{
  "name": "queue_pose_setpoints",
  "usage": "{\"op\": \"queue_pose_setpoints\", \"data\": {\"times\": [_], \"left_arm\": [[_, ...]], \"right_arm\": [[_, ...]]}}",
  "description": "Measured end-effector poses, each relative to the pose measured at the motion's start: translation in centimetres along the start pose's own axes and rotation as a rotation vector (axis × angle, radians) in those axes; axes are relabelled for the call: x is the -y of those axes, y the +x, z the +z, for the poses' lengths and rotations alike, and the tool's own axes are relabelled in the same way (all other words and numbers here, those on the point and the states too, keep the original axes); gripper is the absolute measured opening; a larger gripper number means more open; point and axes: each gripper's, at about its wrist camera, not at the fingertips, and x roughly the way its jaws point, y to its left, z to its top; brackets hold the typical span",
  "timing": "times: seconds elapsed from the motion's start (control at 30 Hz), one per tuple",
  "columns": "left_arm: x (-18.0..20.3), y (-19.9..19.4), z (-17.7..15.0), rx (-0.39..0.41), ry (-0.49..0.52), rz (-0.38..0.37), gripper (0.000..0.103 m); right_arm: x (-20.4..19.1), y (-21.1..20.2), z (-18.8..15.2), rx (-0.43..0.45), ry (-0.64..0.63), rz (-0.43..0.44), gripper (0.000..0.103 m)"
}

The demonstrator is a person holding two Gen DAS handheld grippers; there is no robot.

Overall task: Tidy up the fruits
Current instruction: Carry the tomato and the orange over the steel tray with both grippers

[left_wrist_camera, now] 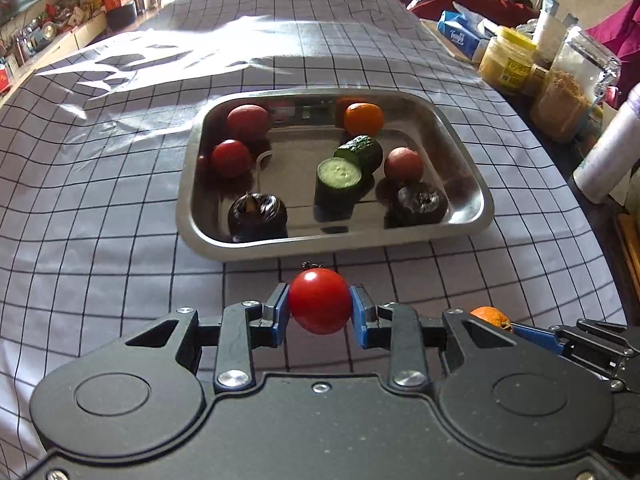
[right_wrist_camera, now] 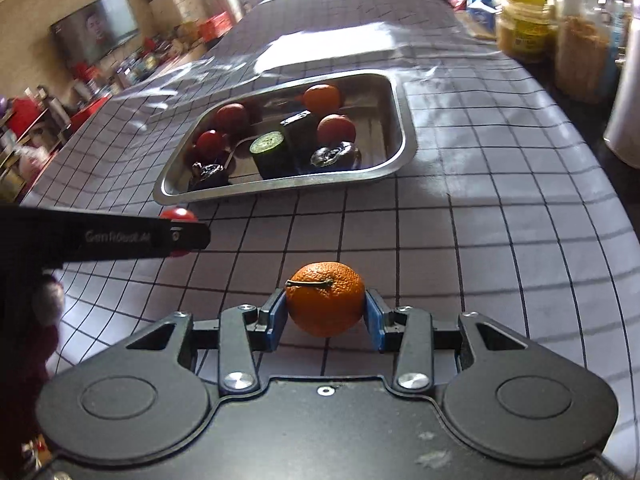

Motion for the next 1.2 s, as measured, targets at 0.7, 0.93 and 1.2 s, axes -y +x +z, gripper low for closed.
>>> {"op": "queue_pose_setpoints", "data": {"times": [0.7,0.93,1.2], "left_arm": [[-3.2,-1.8,10.0,-0.259,-0.206,0.007,0.040],[-3.3,0.6,12.3,-0.279,-0.228,0.082,0.040],[-2.9,3.9,13.6,-0.308,-0.182,0.151,0.041]], "right_arm": [[-0.7,-1.3,18.7,-0.464,-0.009,-0.135,0.043],[0.2,1.4,21.0,-0.444,0.007,-0.114,0.043],[1.1,7.4,22.8,-0.391,0.056,-0.129,0.043]]}}
